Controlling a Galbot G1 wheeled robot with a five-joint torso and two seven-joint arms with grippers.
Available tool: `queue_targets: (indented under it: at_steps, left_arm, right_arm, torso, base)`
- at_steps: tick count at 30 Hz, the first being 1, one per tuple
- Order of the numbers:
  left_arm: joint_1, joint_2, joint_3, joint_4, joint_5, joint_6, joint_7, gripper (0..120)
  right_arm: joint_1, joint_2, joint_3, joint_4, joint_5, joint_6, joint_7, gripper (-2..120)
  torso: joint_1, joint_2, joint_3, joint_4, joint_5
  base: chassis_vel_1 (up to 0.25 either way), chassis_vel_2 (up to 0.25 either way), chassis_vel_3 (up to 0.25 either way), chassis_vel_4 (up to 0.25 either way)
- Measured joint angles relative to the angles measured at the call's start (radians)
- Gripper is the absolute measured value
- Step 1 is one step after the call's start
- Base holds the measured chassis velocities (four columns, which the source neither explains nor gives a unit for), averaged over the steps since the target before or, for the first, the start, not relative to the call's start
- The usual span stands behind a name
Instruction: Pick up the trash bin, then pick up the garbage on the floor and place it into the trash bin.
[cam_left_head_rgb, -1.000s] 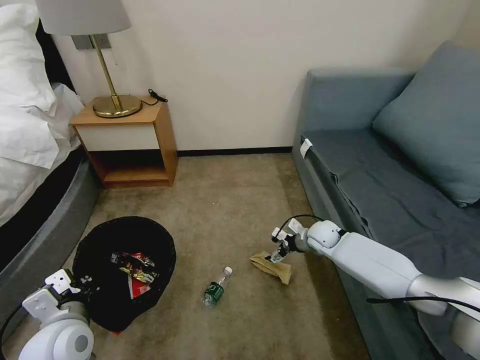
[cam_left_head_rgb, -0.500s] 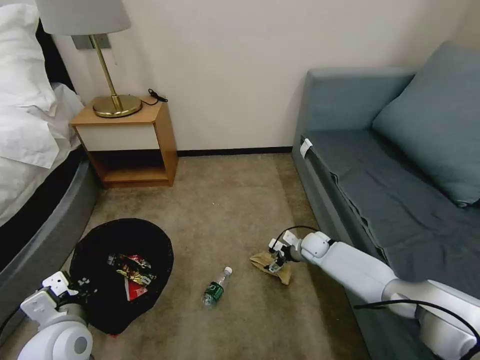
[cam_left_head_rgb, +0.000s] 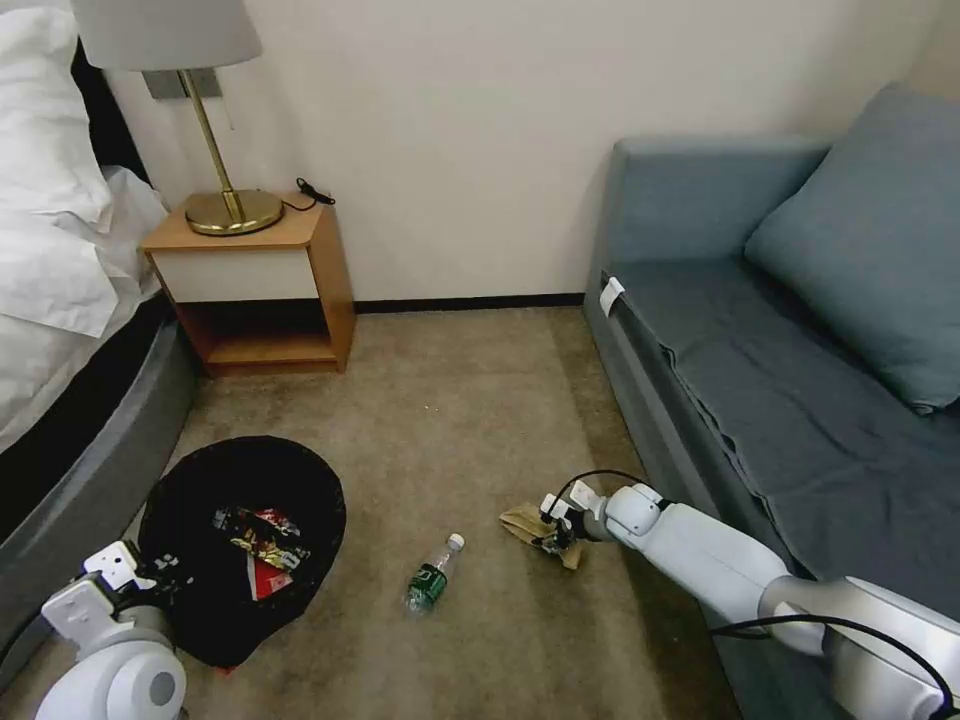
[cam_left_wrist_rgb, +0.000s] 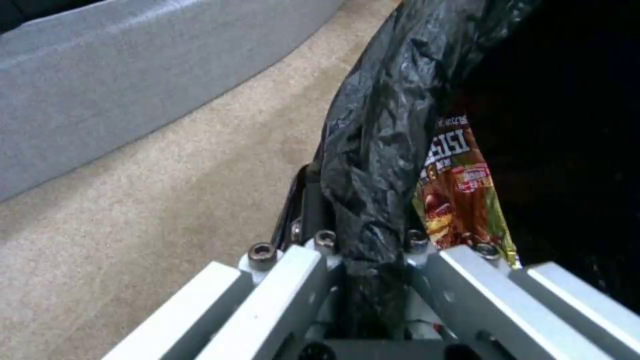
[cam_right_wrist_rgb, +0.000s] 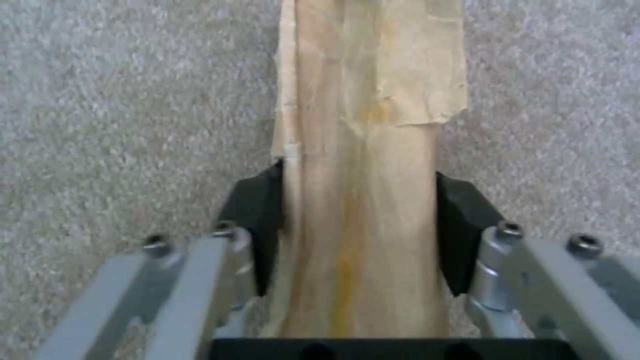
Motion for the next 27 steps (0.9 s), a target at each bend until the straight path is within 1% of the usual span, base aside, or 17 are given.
queue_targets:
  at_steps: [2, 3, 4, 7, 8, 9, 11, 12, 14, 17, 18, 21, 22, 23, 24, 26, 27]
  left_arm:
    - [-0.001, 0.0, 0.002, 0.001, 0.003, 0.0, 0.0, 1]
    - [-0.001, 0.0, 0.003, 0.002, 0.004, -0.001, 0.0, 1]
    - [-0.001, 0.0, 0.003, 0.002, 0.004, -0.001, 0.0, 1]
    - [-0.002, -0.001, 0.004, 0.003, 0.007, -0.001, 0.001, 1]
    - [-0.002, -0.001, 0.004, 0.003, 0.007, -0.001, 0.001, 1]
    - [-0.002, -0.001, 0.004, 0.003, 0.007, -0.001, 0.001, 1]
    - [-0.002, 0.0, 0.004, 0.003, 0.007, -0.001, 0.001, 1]
    - [-0.002, 0.001, 0.004, 0.003, 0.007, -0.001, 0.001, 1]
    - [-0.002, 0.001, 0.004, 0.002, 0.007, -0.001, 0.002, 1]
    - [-0.003, 0.001, 0.004, 0.0, 0.007, -0.002, 0.002, 1]
    - [-0.003, 0.001, 0.004, 0.0, 0.007, -0.002, 0.002, 1]
    - [-0.002, 0.001, 0.006, -0.003, 0.007, -0.001, 0.002, 1]
    - [-0.002, 0.001, 0.006, -0.004, 0.006, -0.001, 0.002, 1]
    - [-0.002, 0.001, 0.006, -0.004, 0.006, -0.001, 0.002, 1]
    - [-0.002, 0.001, 0.006, -0.005, 0.005, -0.001, 0.002, 1]
    - [-0.003, 0.003, 0.008, -0.006, 0.005, 0.0, 0.002, 1]
    - [-0.003, 0.003, 0.01, -0.007, 0.005, 0.0, 0.002, 1]
  right_arm:
    - [0.0, -0.001, 0.0, 0.001, 0.0, 0.005, 0.001, 38]
    - [0.0, -0.001, 0.0, 0.001, 0.001, 0.008, 0.003, 32]
    - [0.0, -0.001, 0.0, 0.001, 0.001, 0.008, 0.003, 32]
    - [0.001, -0.002, -0.006, 0.001, 0.01, 0.029, 0.027, 17]
    - [0.0, -0.002, -0.007, 0.001, 0.012, 0.034, 0.031, 13]
    - [0.0, -0.002, -0.007, 0.001, 0.012, 0.034, 0.031, 13]
    - [-0.002, -0.006, -0.007, 0.005, 0.017, 0.045, 0.042, 4]
    - [-0.002, -0.01, -0.004, 0.012, 0.02, 0.048, 0.046, 1]
    - [-0.003, -0.016, 0.001, 0.022, 0.026, 0.05, 0.05, 0]
    - [-0.003, -0.062, 0.018, 0.102, 0.077, 0.048, 0.077, 0]
    - [-0.003, -0.062, 0.018, 0.102, 0.077, 0.048, 0.077, 0]
    - [-0.005, -0.123, 0.044, 0.248, 0.143, 0.032, 0.129, 0]
    - [-0.005, -0.137, 0.056, 0.307, 0.169, 0.028, 0.151, 0]
    - [-0.005, -0.137, 0.056, 0.307, 0.169, 0.028, 0.151, 0]
    - [0.0, -0.156, 0.068, 0.407, 0.214, 0.015, 0.182, 0]
    - [0.032, -0.173, 0.079, 0.568, 0.314, -0.021, 0.237, 0]
    - [0.051, -0.176, 0.079, 0.638, 0.371, -0.045, 0.268, 0]
  torso:
    - [0.0, 0.0, 0.0, 0.0, 0.0]
    - [0.0, 0.0, 0.0, 0.0, 0.0]
    - [0.0, 0.0, 0.0, 0.0, 0.0]
    - [0.0, 0.0, 0.0, 0.0, 0.0]
    - [0.0, 0.0, 0.0, 0.0001, 0.0]
    - [0.0, 0.0, 0.0, 0.0001, 0.0]
    - [0.0, 0.0, 0.0, 0.0, 0.0]
    - [0.0, 0.0, 0.0, 0.0, 0.0002]
    - [0.0, 0.0, 0.0, 0.0001, 0.0002]
    - [0.0, 0.0, 0.0, 0.0002, 0.0001]
    - [0.0, 0.0, 0.0, 0.0002, 0.0001]
    - [0.0, 0.0, 0.0, -0.0003, -0.0001]
    - [0.0, 0.0, 0.0, -0.0002, -0.0001]
    - [0.0, 0.0, 0.0, -0.0002, -0.0001]
    - [0.0, 0.0, 0.0, -0.0004, 0.0001]
    - [0.0, 0.0, 0.0, 0.0003, -0.0001]
    - [0.0, 0.0, 0.0, 0.0003, -0.0005]
  base:
    - [0.0, 0.0, 0.0, 0.0]
    - [0.0, 0.0, 0.0, 0.0]
    - [0.0, 0.0, 0.0, 0.0]
    - [0.0, 0.0, 0.0, 0.0]
    - [0.0, 0.0, 0.0, 0.0]
    - [0.0, 0.0, 0.0, 0.0]
    - [0.0, 0.0, 0.0, 0.0]
    - [0.0, 0.0, 0.0, 0.0]
    - [0.0, 0.0, 0.0, 0.0]
    - [0.0, 0.0, 0.0, 0.0]
    - [0.0, 0.0, 0.0, 0.0]
    - [0.0, 0.0, 0.0, 0.0]
    - [0.0, 0.0, 0.0, 0.0]
    - [0.0, 0.0, 0.0, 0.0]
    - [0.0, 0.0, 0.0, 0.0]
    - [0.0, 0.0, 0.0, 0.0]
    - [0.0, 0.0, 0.0, 0.0]
